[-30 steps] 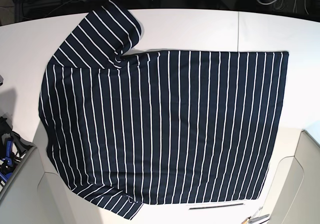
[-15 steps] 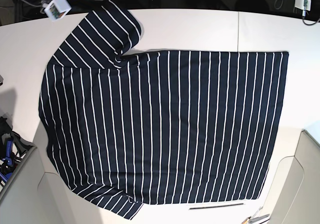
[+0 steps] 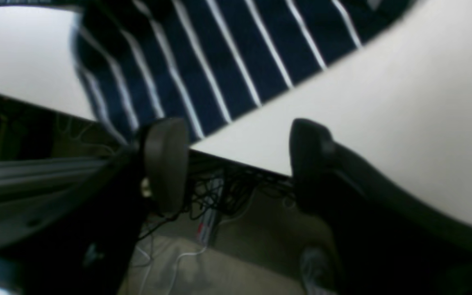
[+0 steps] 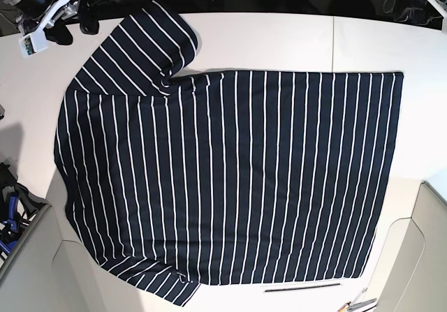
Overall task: Fold the T-shirt properly
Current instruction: 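Lower both grippers to the shoulder corners of the striped shirt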
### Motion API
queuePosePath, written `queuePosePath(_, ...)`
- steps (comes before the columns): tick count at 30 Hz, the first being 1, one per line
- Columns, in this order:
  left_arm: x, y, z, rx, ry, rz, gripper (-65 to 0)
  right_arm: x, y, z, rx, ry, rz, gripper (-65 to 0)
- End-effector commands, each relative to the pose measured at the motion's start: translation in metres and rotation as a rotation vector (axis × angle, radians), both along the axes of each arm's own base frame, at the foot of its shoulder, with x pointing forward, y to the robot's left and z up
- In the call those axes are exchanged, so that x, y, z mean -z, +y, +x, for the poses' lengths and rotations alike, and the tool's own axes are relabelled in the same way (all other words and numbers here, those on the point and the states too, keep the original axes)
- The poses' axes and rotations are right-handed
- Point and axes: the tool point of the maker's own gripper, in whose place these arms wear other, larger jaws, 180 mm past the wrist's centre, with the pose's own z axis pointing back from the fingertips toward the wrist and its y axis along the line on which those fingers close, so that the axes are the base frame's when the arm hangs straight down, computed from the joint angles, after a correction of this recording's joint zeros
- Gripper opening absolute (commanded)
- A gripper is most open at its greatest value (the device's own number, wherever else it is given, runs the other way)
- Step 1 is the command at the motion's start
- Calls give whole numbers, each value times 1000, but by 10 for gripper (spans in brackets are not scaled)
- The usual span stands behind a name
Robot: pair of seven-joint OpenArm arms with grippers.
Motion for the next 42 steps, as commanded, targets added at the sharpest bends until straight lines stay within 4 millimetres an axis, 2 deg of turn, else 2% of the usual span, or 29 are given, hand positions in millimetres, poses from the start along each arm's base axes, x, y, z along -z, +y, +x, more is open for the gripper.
queuePosePath(1,-9,3,7,19,-27,9,-215,-4,-2,5,3,-23,8,-264)
queuePosePath(10,-15,3,37,29,-81,13,-215,18,-20,6,91,20,46,-264)
queuePosePath(15,-18,6,53,53,-83,27,-215,28,-21,6,136,33,98,-264)
queuePosePath(22,-33,15,79,84,-135,61,-215,32,-12,17,166,6,159,-264)
queuePosePath(26,-37,25,95,61,-171,67,-215,38,-2,16,173,19,189,-264)
queuePosePath(31,-31,38,105,-24,-207,7,-215,46,17,10,160,47,229,-264)
queuePosePath(37,0,35,109,-53,-154,-47,-215,49,33,7,130,62,257,-264)
queuePosePath(42,4,41,120,-80,-171,-56,-215,52,42,4,110,76,273,-264)
